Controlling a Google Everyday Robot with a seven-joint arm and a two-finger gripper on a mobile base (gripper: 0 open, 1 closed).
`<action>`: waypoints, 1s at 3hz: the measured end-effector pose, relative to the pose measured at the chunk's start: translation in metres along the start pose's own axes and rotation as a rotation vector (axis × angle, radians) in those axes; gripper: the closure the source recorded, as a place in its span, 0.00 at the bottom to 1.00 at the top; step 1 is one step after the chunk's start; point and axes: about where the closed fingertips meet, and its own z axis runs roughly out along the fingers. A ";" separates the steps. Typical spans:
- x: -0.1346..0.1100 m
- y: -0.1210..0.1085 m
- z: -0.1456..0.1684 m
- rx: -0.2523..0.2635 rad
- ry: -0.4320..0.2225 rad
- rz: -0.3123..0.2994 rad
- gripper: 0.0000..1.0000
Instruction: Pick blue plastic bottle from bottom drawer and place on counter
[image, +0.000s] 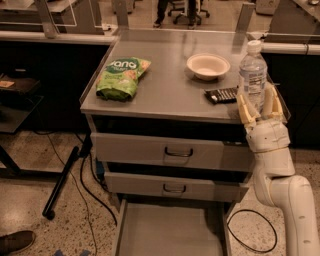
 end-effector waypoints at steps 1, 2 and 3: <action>0.006 -0.010 0.002 0.042 -0.009 -0.011 1.00; 0.005 -0.028 0.018 0.070 -0.048 -0.055 1.00; -0.002 -0.062 0.037 0.100 -0.079 -0.122 1.00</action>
Offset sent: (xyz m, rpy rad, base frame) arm 0.0475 -0.0628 0.0336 -0.0075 -0.1343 -0.1598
